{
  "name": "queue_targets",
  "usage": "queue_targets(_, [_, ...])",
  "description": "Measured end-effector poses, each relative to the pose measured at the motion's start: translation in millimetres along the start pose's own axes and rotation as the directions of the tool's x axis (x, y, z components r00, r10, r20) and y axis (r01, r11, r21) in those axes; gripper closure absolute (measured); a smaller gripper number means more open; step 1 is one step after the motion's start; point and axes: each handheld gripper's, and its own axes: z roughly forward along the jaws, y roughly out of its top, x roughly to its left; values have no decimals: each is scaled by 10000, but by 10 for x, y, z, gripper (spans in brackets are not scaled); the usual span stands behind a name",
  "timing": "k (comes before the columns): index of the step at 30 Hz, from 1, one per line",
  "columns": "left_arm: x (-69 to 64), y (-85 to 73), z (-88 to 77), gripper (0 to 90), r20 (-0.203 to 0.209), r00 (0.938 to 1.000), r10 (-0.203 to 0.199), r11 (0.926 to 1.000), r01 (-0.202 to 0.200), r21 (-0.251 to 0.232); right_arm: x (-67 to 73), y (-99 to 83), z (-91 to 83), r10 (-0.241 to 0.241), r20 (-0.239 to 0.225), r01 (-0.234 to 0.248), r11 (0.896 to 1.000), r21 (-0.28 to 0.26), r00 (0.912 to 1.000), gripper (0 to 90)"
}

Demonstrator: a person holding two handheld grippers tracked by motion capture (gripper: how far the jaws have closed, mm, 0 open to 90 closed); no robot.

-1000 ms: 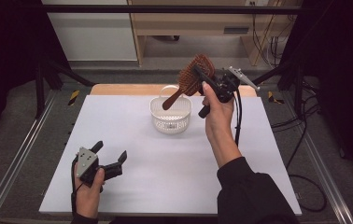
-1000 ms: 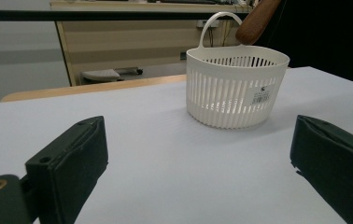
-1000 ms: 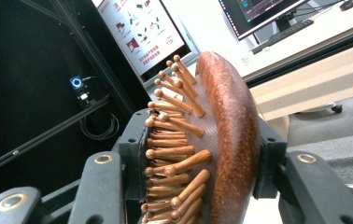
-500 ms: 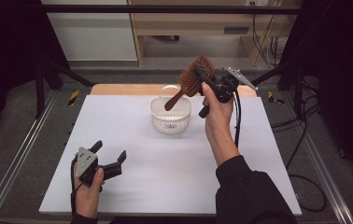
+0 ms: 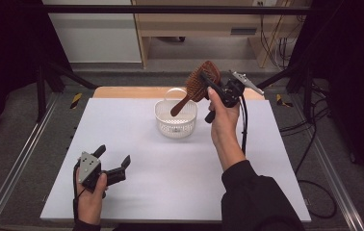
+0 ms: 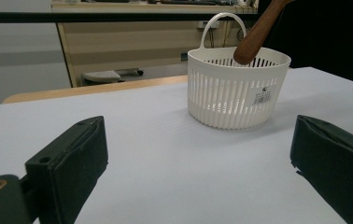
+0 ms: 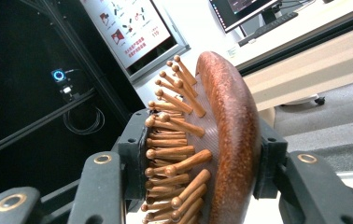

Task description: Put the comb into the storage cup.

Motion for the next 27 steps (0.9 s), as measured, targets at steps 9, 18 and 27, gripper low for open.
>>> queue_targets(9, [1, -1, -1, 42, 7, 10000, 7, 10000, -7, -8, -43, -139, 65, -76, 117, 73, 9995, 299, 9999, 503])
queue_targets(18, [5, -4, 6, 40, 31, 10000, 13, 10000, -13, 18, -110, -292, 98, 132, 215, -141, 9989, 454, 9997, 503])
queue_targets(27, [3, -6, 8, 27, 69, 10000, 23, 10000, -23, 25, -137, -423, 141, 159, 255, -175, 9977, 648, 9995, 502])
